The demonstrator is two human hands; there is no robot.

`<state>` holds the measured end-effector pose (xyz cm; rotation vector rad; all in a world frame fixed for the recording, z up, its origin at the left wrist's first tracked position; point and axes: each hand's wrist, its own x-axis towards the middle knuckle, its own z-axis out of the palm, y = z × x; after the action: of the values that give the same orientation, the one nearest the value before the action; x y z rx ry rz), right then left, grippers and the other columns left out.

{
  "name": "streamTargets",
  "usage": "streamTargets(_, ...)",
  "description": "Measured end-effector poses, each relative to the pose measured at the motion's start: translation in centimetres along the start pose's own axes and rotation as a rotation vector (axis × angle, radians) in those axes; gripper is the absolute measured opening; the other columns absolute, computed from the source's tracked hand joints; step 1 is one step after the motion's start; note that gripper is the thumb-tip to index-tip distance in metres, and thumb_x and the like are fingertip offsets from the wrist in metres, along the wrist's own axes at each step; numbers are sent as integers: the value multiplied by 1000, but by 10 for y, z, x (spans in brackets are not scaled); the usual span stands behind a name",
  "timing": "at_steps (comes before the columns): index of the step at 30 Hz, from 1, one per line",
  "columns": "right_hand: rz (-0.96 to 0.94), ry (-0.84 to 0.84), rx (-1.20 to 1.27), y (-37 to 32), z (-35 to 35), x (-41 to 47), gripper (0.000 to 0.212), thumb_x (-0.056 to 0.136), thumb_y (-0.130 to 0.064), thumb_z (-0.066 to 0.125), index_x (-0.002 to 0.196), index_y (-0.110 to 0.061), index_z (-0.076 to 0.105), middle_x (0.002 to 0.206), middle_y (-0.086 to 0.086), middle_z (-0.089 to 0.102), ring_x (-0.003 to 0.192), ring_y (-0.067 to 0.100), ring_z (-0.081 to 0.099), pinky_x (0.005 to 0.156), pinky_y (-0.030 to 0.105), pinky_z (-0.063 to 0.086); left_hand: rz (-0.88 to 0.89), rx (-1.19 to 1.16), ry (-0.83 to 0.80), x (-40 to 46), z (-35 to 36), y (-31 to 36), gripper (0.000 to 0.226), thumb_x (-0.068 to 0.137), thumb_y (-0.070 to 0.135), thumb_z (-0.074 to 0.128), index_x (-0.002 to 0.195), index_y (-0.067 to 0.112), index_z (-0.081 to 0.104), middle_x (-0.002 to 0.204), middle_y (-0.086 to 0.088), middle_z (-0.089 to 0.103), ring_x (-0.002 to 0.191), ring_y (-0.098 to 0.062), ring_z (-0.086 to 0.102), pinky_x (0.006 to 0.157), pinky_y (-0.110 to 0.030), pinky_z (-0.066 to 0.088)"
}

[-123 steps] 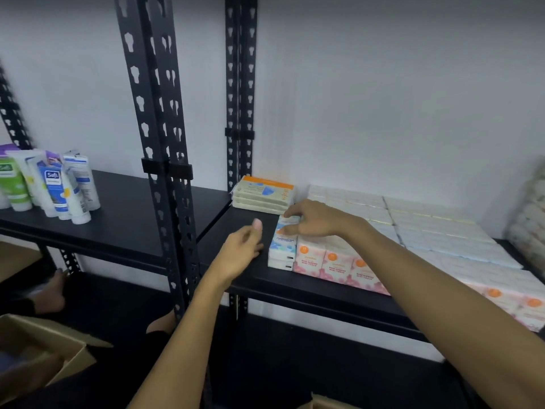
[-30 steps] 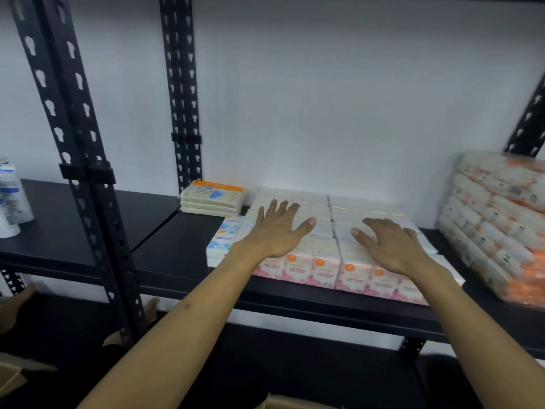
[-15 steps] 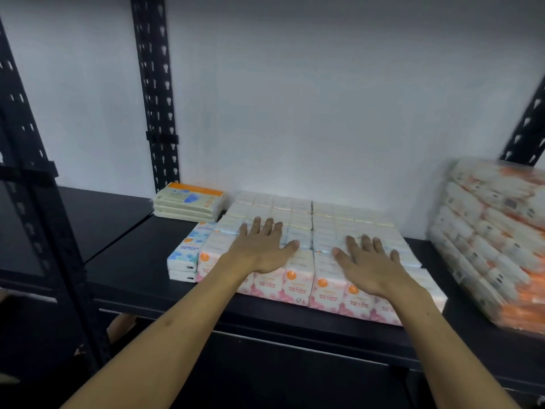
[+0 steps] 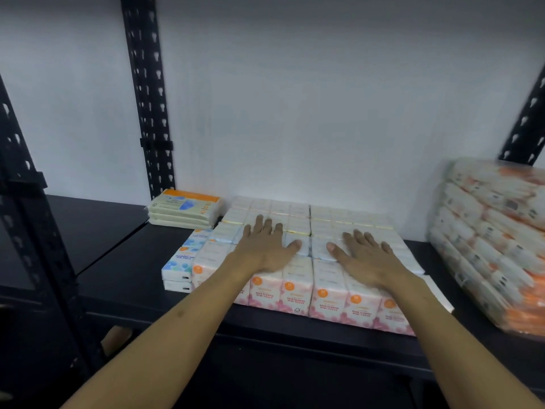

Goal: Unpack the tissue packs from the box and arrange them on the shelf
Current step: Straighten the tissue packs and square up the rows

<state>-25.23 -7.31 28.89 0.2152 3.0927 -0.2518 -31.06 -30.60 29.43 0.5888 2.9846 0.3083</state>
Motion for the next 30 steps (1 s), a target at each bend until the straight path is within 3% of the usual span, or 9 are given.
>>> streamTargets(12, 19, 0, 4, -3, 6, 6, 91, 89, -80, 7, 161, -26, -1, 169, 1, -8, 155, 22, -10, 125, 50, -5, 9, 15, -19, 7, 4, 3, 88, 98, 72, 15, 162, 16, -5, 169, -7, -15, 155, -23, -16, 125, -49, -7)
streamTargets(18, -6, 82, 15, -2, -20, 20, 84, 91, -79, 20, 153, -24, 35, 160, 2, 32, 148, 25, 26, 119, 51, 19, 8, 76, -23, 27, -21, 6, 87, 96, 75, 23, 160, 16, 19, 168, -12, 15, 154, -32, 10, 124, -51, 9)
streamTargets(23, 5, 40, 27, 6, -21, 52, 81, 96, -74, 18, 160, -25, 17, 169, -1, 9, 155, 20, 3, 124, 49, 4, 37, 9, -17, 60, -21, 11, 79, 101, 68, 19, 163, 21, 9, 170, -6, -2, 157, -25, -5, 125, -50, -3)
streamTargets(30, 30, -44, 52, 2, -18, 59, 91, 91, -80, 11, 161, -22, 14, 169, 2, 7, 155, 25, 2, 123, 53, 2, 23, -32, -19, 67, -5, 26, 72, 102, 64, 12, 162, 24, 10, 170, -3, 5, 157, -22, -2, 123, -55, -12)
